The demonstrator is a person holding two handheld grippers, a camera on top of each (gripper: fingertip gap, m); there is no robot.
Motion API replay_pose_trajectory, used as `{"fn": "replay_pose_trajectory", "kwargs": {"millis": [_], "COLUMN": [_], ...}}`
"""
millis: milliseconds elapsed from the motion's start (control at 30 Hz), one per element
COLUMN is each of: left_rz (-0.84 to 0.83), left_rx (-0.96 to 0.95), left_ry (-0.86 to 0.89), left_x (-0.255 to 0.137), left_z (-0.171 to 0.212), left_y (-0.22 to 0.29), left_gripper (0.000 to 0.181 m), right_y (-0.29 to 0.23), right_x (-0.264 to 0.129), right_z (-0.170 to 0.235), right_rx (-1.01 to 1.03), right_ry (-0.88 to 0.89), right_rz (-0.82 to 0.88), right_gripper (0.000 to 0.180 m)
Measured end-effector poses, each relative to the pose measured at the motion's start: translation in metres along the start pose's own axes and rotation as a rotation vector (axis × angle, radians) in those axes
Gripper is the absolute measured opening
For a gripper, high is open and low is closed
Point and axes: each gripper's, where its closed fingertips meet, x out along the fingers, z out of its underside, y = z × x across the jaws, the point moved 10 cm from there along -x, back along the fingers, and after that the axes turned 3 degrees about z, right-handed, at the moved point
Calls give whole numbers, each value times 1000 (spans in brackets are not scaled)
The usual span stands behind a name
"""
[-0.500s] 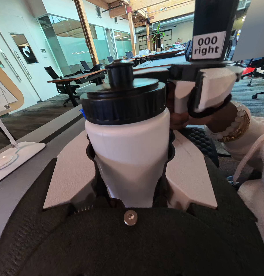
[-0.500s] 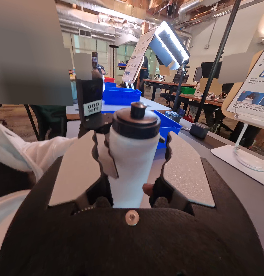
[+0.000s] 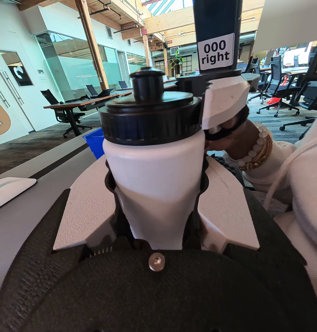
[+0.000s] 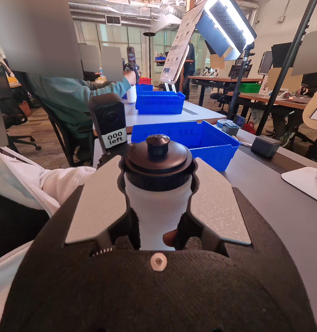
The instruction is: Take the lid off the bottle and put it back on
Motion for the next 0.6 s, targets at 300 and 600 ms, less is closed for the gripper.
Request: {"fn": "replay_pose_trajectory", "kwargs": {"millis": [300,600], "left_rz": [32,29], "left_rx": [-40,-45], "left_ry": [10,3], "left_x": [0,-1], "left_z": [1,1], "left_y": [-3,-4], "left_gripper": [91,89], "right_y": [15,25], "right_x": [-1,0], "right_z": [4,7], "right_rx": [8,13], "right_ry": [22,62], "right_rz": [-126,-215], "right_gripper": [70,70]}}
